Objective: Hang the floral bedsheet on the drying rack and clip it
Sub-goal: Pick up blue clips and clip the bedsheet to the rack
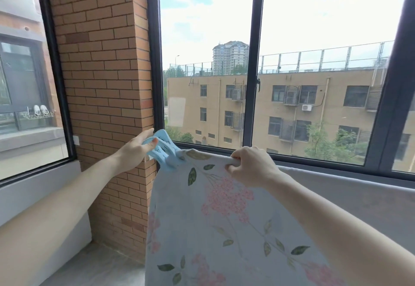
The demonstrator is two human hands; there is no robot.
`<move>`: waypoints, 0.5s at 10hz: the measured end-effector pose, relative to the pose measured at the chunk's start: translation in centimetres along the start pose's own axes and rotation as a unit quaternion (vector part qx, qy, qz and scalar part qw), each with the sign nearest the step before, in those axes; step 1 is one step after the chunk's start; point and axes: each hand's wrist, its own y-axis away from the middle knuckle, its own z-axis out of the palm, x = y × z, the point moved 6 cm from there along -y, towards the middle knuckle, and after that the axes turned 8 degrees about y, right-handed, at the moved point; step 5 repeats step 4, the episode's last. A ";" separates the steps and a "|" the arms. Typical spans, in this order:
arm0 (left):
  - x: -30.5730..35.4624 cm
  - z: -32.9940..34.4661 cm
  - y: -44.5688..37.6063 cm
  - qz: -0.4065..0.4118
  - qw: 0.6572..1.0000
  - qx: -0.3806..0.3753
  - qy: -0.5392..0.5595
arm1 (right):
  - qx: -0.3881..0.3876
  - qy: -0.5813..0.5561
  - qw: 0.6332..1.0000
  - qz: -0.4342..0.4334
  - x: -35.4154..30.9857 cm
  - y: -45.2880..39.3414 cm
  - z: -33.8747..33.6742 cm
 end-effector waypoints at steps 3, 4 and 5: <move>2.7 2.9 7.0 0.159 0.968 0.097 -0.167 | 0.067 -0.077 0.994 -0.027 0.0 2.7 -1.2; 3.9 5.0 10.8 0.209 0.960 0.076 -0.168 | 0.118 -0.119 0.983 -0.070 -0.1 7.5 -1.0; 3.9 5.0 10.8 0.209 0.960 0.076 -0.168 | 0.118 -0.119 0.983 -0.070 -0.1 7.5 -1.0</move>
